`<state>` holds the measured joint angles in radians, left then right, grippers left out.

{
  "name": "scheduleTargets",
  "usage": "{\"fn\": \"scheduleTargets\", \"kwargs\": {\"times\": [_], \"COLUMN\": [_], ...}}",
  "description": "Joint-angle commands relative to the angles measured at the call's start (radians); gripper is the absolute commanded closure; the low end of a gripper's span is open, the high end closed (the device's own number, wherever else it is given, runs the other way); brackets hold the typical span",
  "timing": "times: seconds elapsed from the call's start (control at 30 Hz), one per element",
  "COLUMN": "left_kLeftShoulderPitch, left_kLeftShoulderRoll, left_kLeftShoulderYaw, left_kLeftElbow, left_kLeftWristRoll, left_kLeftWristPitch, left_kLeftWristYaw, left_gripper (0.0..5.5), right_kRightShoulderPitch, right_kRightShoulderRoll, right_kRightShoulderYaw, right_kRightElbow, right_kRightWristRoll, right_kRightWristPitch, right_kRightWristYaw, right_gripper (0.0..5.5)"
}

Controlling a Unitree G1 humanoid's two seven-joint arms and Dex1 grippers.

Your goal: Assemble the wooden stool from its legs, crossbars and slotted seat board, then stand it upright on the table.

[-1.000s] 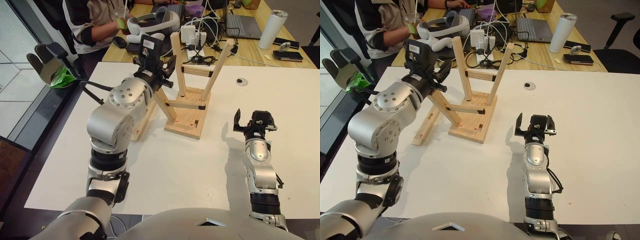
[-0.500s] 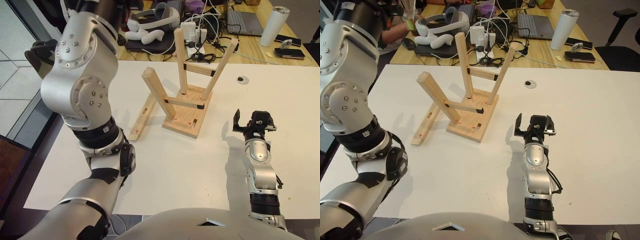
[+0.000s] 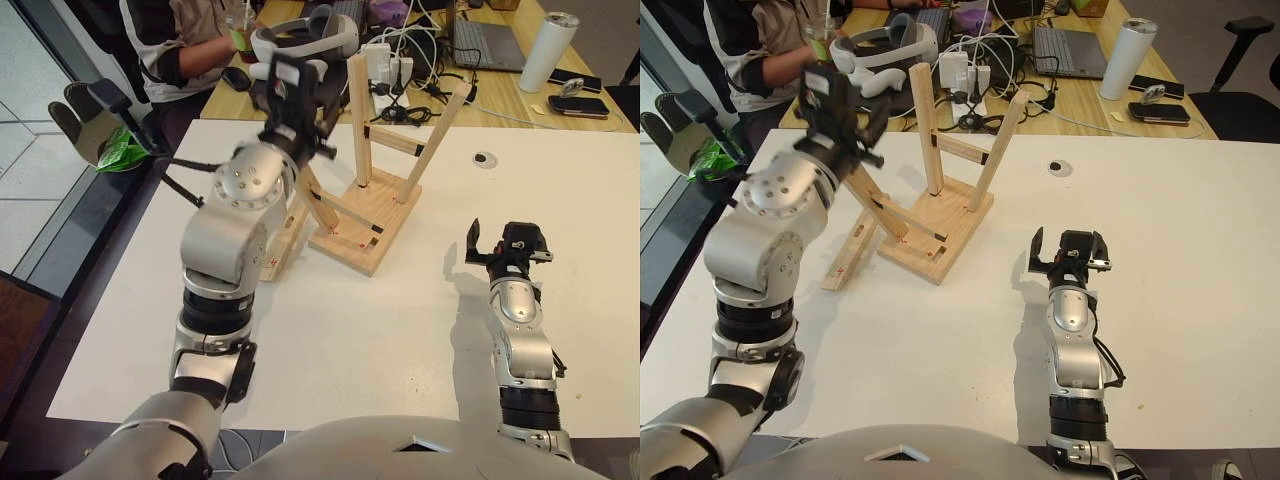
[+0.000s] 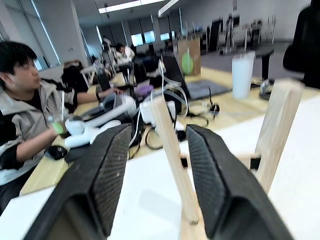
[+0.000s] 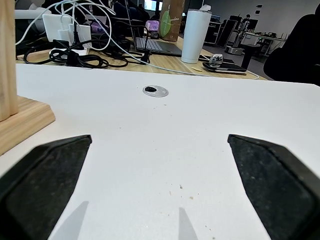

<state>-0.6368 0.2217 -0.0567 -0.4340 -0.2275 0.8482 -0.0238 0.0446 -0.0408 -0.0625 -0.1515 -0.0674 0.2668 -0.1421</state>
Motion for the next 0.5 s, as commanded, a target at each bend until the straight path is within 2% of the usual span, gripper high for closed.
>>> {"fn": "scheduleTargets", "kwargs": {"times": [0.03,0.17,0.33,0.5], "left_kLeftShoulderPitch": [-0.048,-0.017,0.050,0.057], "left_kLeftShoulderRoll": [-0.024,0.073,0.159,0.127], "left_kLeftShoulderYaw": [0.080,0.169,0.222,0.189], "left_kLeftElbow": [-0.025,0.008,0.125,0.248], "left_kLeftWristRoll": [-0.004,0.044,0.124,0.153], "left_kLeftWristPitch": [-0.014,-0.017,-0.066,-0.096], "left_kLeftWristYaw": [0.021,0.012,0.022,0.020], "left_gripper": [3.46,3.46,3.46,3.46], "right_kRightShoulderPitch": [0.004,-0.011,-0.031,-0.106], "right_kRightShoulderRoll": [0.001,-0.057,-0.103,-0.083], "right_kRightShoulderYaw": [-0.003,0.071,0.182,0.284], "right_kRightElbow": [-0.001,-0.052,-0.108,-0.072], "right_kRightWristRoll": [-0.006,0.040,0.083,0.071], "right_kRightWristPitch": [0.013,0.018,0.098,0.143], "right_kRightWristYaw": [0.001,0.167,0.348,0.406], "right_gripper": [0.47,0.47,0.47,0.47]}}
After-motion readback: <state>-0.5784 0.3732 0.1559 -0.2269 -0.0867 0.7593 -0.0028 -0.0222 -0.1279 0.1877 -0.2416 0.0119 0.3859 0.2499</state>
